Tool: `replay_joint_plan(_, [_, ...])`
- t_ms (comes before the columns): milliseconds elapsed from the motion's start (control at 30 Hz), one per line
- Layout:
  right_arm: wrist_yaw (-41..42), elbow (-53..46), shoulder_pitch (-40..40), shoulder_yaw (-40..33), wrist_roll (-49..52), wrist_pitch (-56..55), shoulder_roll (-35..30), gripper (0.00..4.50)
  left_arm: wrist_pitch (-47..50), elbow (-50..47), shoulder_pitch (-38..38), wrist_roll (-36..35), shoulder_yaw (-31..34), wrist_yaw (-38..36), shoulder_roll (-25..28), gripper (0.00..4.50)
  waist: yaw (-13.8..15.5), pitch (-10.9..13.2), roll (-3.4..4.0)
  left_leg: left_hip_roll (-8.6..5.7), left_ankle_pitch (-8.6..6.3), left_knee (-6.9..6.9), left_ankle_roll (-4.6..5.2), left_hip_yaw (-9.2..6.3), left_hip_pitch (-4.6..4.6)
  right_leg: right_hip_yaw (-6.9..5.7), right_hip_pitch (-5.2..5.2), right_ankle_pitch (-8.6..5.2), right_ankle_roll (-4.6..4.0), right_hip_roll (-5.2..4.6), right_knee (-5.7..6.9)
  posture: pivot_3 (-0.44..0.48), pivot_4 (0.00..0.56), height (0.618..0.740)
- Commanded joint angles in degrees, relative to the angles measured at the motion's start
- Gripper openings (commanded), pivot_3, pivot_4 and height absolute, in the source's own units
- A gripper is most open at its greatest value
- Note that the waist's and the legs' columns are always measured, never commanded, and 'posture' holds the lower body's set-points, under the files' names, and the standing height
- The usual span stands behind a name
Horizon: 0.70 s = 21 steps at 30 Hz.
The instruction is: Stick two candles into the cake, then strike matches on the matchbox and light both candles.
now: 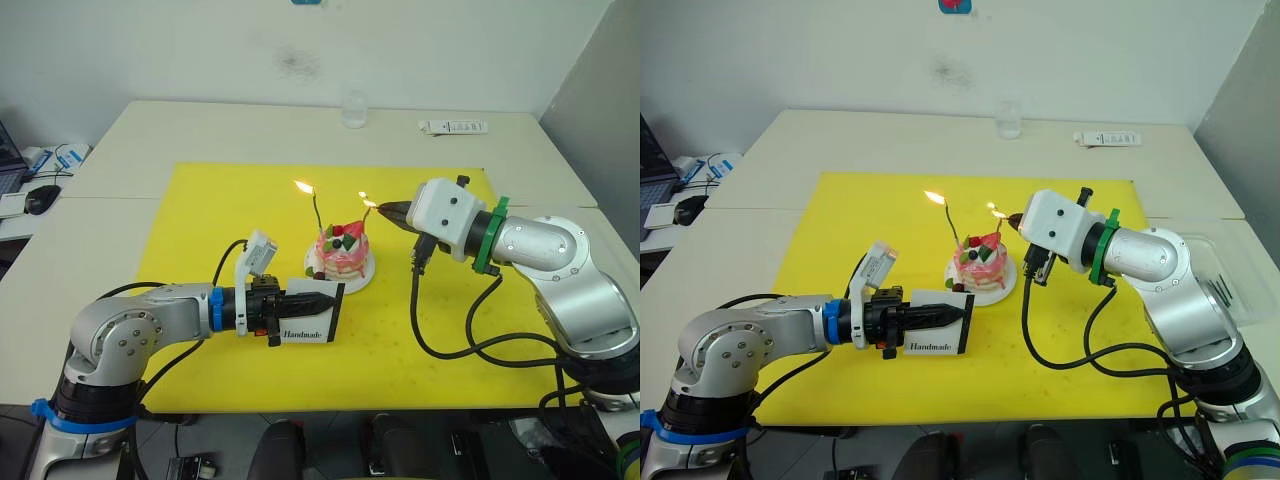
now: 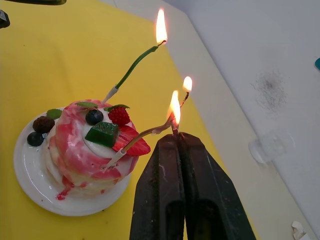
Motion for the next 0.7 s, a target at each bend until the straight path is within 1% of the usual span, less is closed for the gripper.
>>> replay_joint_plan(33, [-0.23, -1.82, -0.94, -1.54, -0.61, -0.63, -0.53, 0.05, -0.56, -0.84, -0.7, -0.57, 0.21, -0.35, -0.36, 0.0, 0.0, 0.0, 0.0, 0.0, 0.0, 0.0, 0.0, 0.0, 0.0, 0.0, 0.0, 0.0, 0.0, 0.0, 0.0, 0.0, 0.15, 0.74])
replay_joint_plan(200, [-0.35, -1.88, 1.83, -4.04, -0.35, 0.05, -2.59, 0.05, -0.34, -1.16, -0.6, -1.05, 0.38, 0.22, -0.88, 0.0, 0.02, 0.0, 0.0, 0.0, 0.0, 0.0, 0.0, 0.0, -0.01, 0.0, 0.01, 0.0, 0.0, 0.0, 0.0, 0.0, 0.15, 0.74])
replay_joint_plan(333, [-3.41, -1.85, 8.32, -13.57, -0.24, 4.58, -5.22, 0.05, -0.21, -1.59, 0.28, -1.57, 0.46, 0.68, -1.81, 0.0, 0.36, 0.0, -0.01, -0.03, 0.0, 0.02, 0.0, -0.01, -0.05, -0.02, 0.01, 0.0, 0.0, -0.01, -0.02, 0.0, 0.15, 0.74])
replay_joint_plan(433, [-5.55, -1.84, 12.89, -20.53, -0.23, 6.61, -6.09, 0.05, -0.25, -2.06, 1.04, -1.52, 0.26, 0.85, -2.32, 0.0, 0.53, 0.0, 0.0, -0.06, 0.0, 0.03, 0.0, 0.03, -0.07, 0.02, 0.0, 0.0, 0.0, -0.02, -0.02, 0.0, 0.15, 0.74])
replay_joint_plan(500, [-7.28, -0.41, 16.49, -26.57, -0.24, 8.04, -6.18, 0.05, -0.27, -2.2, 1.32, -1.5, 0.02, 1.07, -2.82, 0.0, 0.57, 0.0, 0.0, -0.05, 0.0, 0.02, 0.0, 0.01, -0.06, 0.01, 0.0, 0.0, 0.0, -0.04, -0.02, 0.0, 0.15, 0.74])
replay_joint_plan(567, [-8.6, 2.41, 19.5, -31.48, -0.44, 8.24, -6.34, 0.05, -0.35, -2.04, 1.42, -1.43, -0.23, 1.08, -3.27, 0.0, 0.6, -0.01, 0.0, -0.03, 0.0, 0.02, 0.0, -0.02, -0.05, -0.01, 0.01, 0.0, 0.0, -0.02, 0.01, 0.0, 0.15, 0.74])
replay_joint_plan(700, [-11.27, 11.64, 22.8, -37.49, -0.71, 6.99, -6.65, 0.05, -0.6, -1.97, 1.48, -0.81, -1.12, 1.21, -4.43, 0.0, 0.56, -0.01, 0.01, -0.06, 0.0, 0.03, 0.0, 0.04, 0.01, 0.04, 0.05, 0.0, 0.0, 0.04, 0.02, 0.0, 0.15, 0.74])
